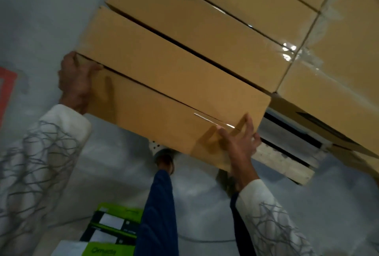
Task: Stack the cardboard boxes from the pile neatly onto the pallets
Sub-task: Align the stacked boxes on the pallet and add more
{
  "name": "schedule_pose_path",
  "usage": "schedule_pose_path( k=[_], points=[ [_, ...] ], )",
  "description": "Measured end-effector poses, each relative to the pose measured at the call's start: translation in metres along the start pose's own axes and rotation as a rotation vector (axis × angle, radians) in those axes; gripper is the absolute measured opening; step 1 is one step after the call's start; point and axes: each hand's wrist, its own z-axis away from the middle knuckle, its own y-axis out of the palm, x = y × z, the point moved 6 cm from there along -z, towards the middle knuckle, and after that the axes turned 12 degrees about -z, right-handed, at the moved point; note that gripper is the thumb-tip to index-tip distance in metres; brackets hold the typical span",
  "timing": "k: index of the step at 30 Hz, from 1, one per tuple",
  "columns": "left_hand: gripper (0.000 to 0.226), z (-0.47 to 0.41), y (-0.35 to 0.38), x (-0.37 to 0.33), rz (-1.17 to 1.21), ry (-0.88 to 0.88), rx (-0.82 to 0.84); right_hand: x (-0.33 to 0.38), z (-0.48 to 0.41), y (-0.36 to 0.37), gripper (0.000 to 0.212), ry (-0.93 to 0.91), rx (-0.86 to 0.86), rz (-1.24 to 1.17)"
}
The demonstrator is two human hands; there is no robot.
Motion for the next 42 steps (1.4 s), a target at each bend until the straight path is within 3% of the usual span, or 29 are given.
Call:
schedule_pose_path(
  k=[12, 23, 30, 35, 42],
  points=[
    [0.104, 0.003, 0.001, -0.02, -0.117, 0.088, -0.022, -0.005, -0.004, 0.003, 0.093, -0.023, 0.0, -0.04],
    [0.075, 0.007, 0.012, -0.02, -0.173, 0.12, 0.074, -0.002, -0.014, 0.002, 0.078, -0.012, -0.009, -0.114],
    [0.095, -0.002, 0.022, -0.007, -0.105, 0.1, 0.062, -0.002, -0.01, -0.007, 0.077, -0.012, -0.023, -0.14],
    [0.087, -0.005, 0.027, -0.005, -0.203, 0.15, 0.053, -0.003, -0.013, -0.002, 0.084, 0.009, 0.051, -0.133],
    [0.091, -0.01, 0.032, -0.009, -0.365, 0.133, 0.062, -0.003, -0.012, 0.001, 0.105, 0.039, 0.131, -0.051]
  ],
)
